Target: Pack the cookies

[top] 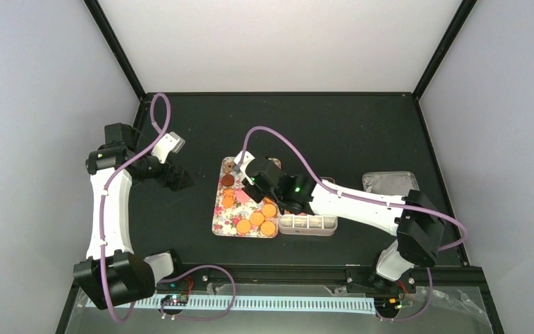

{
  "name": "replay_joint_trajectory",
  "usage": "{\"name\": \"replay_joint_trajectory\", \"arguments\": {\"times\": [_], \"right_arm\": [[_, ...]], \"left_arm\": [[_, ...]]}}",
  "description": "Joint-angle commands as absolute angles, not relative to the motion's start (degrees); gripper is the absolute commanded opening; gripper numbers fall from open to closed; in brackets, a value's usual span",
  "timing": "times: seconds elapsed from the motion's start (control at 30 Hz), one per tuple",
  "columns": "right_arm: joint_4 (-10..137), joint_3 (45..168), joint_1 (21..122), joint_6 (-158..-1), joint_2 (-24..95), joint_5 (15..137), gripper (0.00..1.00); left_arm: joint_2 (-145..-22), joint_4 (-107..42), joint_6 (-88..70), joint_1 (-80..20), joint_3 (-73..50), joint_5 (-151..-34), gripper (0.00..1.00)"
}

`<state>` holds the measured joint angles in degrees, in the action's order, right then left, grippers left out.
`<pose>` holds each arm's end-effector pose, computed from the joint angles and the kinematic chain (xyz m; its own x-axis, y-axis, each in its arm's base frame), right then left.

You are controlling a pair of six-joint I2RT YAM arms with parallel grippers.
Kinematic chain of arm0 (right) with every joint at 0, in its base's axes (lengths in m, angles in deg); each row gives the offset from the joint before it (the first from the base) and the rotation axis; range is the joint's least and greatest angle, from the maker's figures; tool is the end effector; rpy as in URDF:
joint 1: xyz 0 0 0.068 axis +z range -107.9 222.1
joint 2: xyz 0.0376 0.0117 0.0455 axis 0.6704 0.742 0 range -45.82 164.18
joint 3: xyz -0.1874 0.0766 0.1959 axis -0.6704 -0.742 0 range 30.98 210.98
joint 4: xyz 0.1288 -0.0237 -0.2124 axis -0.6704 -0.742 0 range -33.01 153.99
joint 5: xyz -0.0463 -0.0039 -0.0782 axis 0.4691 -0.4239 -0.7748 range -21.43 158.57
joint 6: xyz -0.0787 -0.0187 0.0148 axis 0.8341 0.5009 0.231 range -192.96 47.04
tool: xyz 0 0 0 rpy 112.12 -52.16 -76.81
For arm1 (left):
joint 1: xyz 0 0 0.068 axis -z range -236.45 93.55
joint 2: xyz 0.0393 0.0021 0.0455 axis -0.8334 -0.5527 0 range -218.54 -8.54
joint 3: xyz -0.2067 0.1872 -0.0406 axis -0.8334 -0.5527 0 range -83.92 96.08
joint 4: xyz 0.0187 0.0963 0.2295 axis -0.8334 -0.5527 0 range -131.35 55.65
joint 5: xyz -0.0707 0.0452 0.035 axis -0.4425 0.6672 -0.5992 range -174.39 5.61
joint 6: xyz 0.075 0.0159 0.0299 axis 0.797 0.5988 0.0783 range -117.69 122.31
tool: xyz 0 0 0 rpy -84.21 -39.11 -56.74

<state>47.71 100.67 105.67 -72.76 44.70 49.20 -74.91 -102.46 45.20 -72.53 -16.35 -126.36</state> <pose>0.1877 0.3242 0.2748 -0.2660 -0.5425 -0.7968 -0.7280 0.6549 -0.2028 0.1971 0.0069 0.3117 -0.6162 0.3490 -0.7060 0.6354 0.7500 -0.1838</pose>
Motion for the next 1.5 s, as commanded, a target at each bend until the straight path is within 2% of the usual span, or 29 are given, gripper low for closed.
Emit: {"name": "replay_joint_trajectory", "arguments": {"times": [0.0,0.1,0.23,0.4,0.77,0.93,1.07,1.27,1.47], "right_arm": [[49.47,100.08,105.64,-73.23,46.33,49.27,0.29],[49.93,99.7,105.56,-73.44,46.49,49.33,0.25],[50.61,99.6,105.1,-74.34,45.94,49.61,0.14],[50.98,101.3,104.51,-74.34,43.56,50.48,0.08],[49.73,104.94,102.95,-75.28,34.99,54.93,0.07],[49.48,101.66,98.52,-79.9,27.58,65.93,0.07],[48.64,96.66,90.87,-84.59,19.76,75.12,0.07],[39.13,90.94,86.41,-83.63,8.48,67.79,0.07],[28.19,89.75,86.31,-81.48,4.44,58.91,0.07]], "left_arm": [[-74.39,-103.08,45.6,-72.95,-14.31,-126.49,0.99],[-74.46,-103.11,45.56,-72.89,-14.31,-126.55,0.99],[-74.38,-103.15,45.7,-72.89,-14.38,-126.46,0.99],[-74.38,-103.09,45.68,-72.89,-14.23,-126.71,0.99],[-74.3,-103.39,45.55,-72.89,-13.88,-126.97,0.99],[-74.17,-103.52,45.73,-72.89,-13.89,-127.51,0.99],[-74.01,-103.76,45.98,-72.89,-14.0,-128.44,0.99],[-74.15,-102.72,46.43,-72.91,-15.07,-130.34,0.99],[-74.08,-101.74,45.78,-72.89,-15.37,-131.93,0.99]]}}
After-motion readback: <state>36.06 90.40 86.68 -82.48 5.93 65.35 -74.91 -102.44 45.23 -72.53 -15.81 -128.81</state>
